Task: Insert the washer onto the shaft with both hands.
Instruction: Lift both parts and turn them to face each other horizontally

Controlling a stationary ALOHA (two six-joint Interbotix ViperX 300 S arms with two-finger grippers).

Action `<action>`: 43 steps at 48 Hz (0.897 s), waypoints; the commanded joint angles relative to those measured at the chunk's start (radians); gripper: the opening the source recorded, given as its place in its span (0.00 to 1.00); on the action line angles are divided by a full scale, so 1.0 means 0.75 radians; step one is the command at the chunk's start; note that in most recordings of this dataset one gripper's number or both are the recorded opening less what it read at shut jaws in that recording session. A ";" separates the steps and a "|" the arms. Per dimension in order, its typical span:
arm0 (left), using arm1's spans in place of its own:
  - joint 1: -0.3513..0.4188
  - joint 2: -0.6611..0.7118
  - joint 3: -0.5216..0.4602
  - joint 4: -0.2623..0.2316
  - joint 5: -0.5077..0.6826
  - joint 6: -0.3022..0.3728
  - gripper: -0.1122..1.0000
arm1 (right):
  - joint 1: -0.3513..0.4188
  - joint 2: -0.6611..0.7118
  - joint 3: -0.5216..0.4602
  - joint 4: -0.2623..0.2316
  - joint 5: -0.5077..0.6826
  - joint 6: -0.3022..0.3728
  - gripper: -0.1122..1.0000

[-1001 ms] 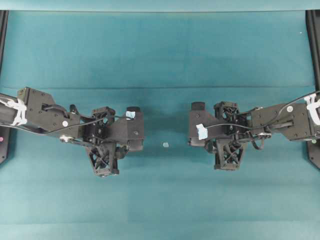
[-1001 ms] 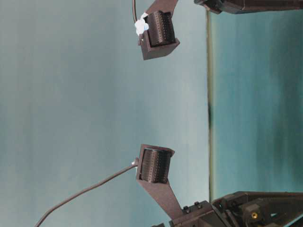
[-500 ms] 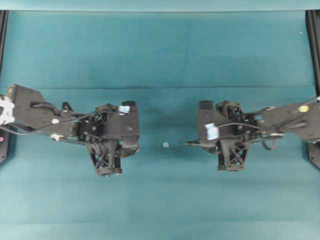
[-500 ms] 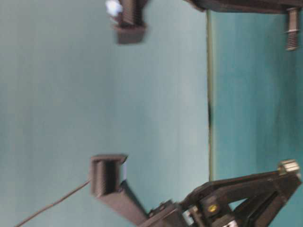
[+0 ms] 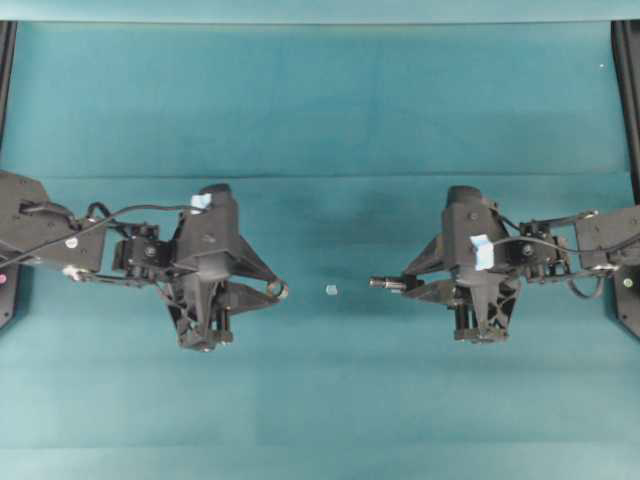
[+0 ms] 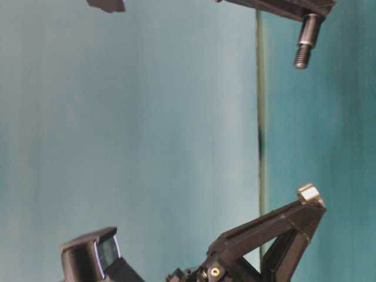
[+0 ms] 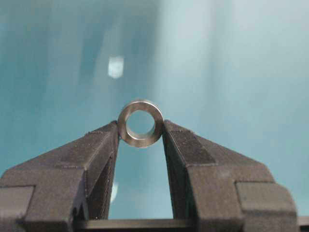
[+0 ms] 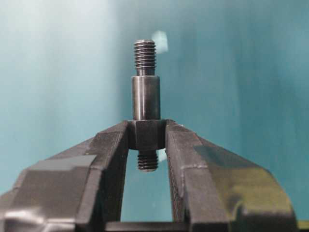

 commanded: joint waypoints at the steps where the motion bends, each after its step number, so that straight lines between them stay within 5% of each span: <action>1: -0.006 -0.018 0.002 0.004 -0.084 -0.002 0.42 | 0.008 -0.020 -0.006 0.004 -0.045 0.008 0.10; 43: 0.006 0.002 -0.012 0.002 -0.397 -0.002 0.42 | 0.014 0.002 -0.008 0.004 -0.333 0.012 0.10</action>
